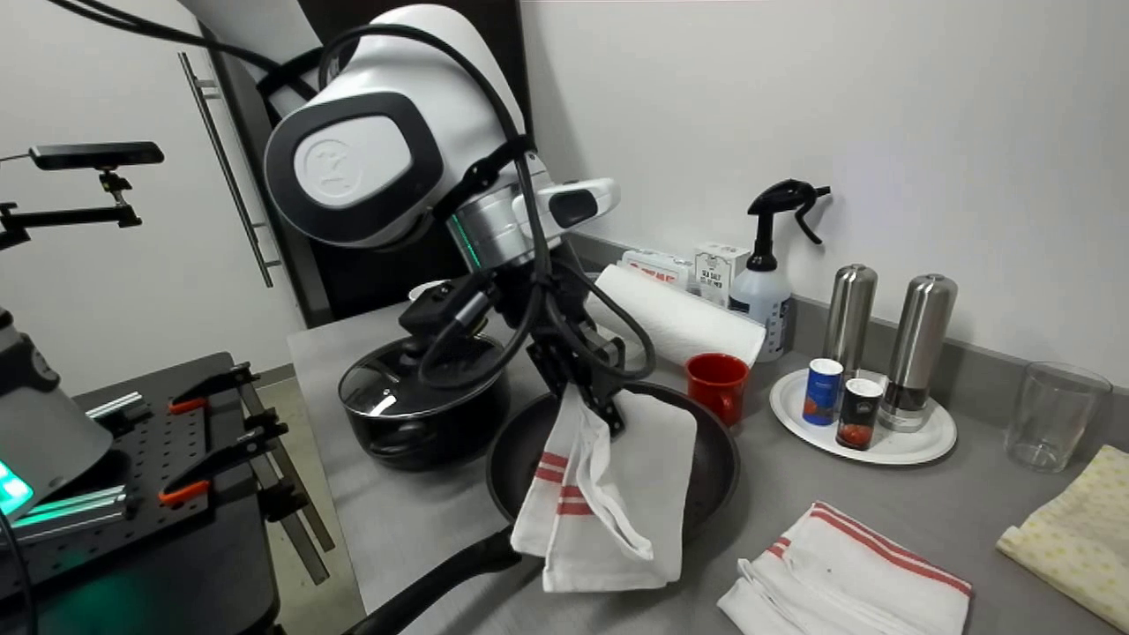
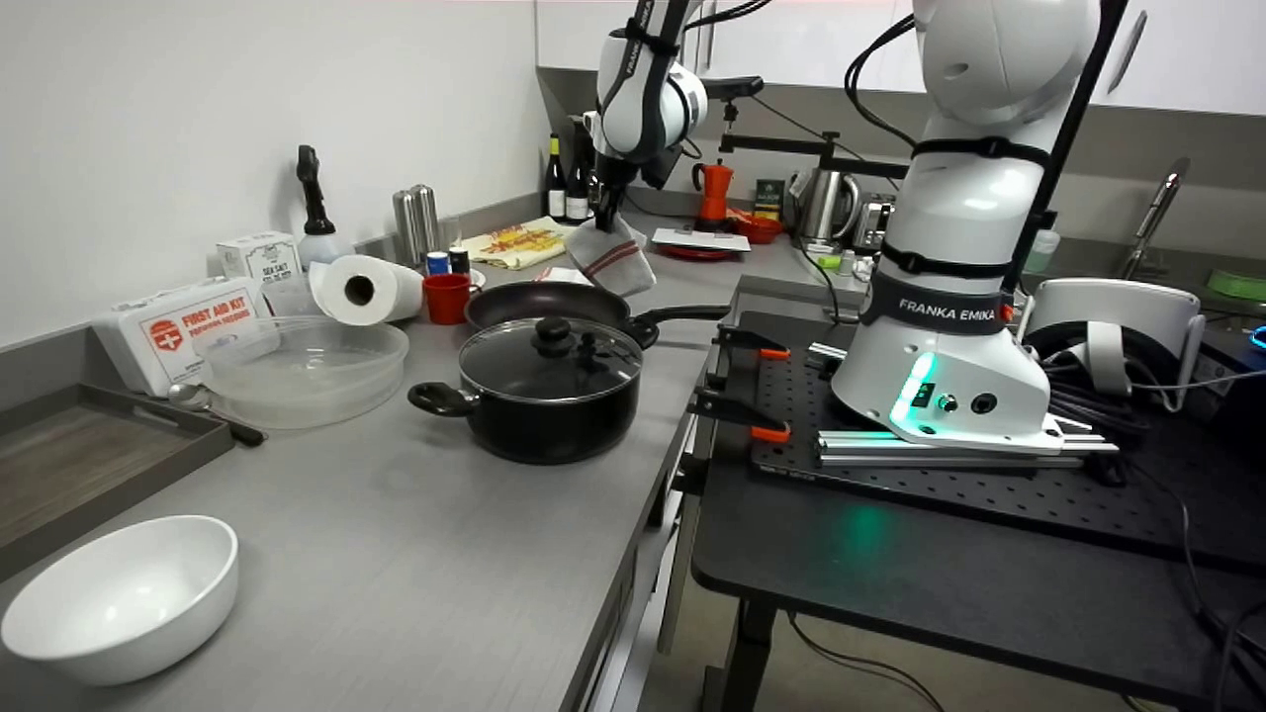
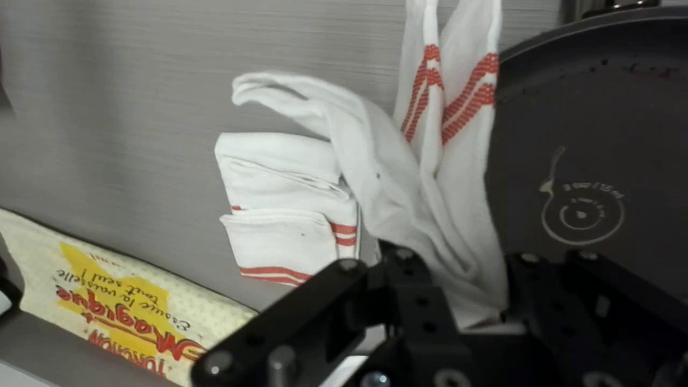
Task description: Use one white and red towel to wipe the black pan.
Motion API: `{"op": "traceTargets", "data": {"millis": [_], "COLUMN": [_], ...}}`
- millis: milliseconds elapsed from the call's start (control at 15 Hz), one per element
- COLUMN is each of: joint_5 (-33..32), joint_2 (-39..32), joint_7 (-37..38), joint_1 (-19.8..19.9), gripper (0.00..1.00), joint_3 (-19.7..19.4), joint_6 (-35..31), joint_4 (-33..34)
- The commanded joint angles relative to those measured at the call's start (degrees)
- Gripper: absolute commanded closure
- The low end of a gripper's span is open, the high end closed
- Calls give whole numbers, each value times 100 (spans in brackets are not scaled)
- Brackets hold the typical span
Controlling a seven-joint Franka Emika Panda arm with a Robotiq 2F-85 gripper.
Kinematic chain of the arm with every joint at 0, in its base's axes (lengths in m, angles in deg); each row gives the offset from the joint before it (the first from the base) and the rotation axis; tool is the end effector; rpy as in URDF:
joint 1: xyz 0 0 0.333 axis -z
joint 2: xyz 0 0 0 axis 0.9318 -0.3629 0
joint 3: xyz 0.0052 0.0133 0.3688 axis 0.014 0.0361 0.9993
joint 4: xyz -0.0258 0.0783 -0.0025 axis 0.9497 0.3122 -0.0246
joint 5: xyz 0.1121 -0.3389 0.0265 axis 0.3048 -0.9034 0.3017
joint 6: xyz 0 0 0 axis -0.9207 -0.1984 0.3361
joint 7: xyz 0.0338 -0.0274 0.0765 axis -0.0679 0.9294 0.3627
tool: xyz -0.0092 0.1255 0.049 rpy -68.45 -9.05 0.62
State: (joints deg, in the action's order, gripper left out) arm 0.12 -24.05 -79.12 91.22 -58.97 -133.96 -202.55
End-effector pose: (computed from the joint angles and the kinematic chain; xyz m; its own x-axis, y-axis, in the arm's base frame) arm 0.4597 -0.3680 0.2613 0.9824 0.0393 0.1824 -0.0313 -0.9290 0.3687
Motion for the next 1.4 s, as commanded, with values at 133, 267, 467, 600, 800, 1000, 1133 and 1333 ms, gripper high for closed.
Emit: {"op": "traceTargets", "data": {"millis": [133, 267, 467, 600, 800, 1000, 1133, 1333], "joint_5": [-533, -580, -553, -450, -467, -135, 120, 387], "joint_2": [850, 1037, 1058, 881, 519, 290, 53, -318], "joint_7": [-421, -571, -683, -667, -481, -968, -1290, -1742], "joint_1": [-370, -389, -407, -347, -399, 113, 437, 729], "gripper": [97, 97, 97, 97, 97, 97, 97, 97], "joint_3": [-23, 103, 191, 233, -4, 493, 844, 1173], "joint_6": [-202, -94, -45, 29, 182, 626, 971, 1378], "joint_4": [-922, -1084, -1118, -944, -556, -269, 16, 439]}}
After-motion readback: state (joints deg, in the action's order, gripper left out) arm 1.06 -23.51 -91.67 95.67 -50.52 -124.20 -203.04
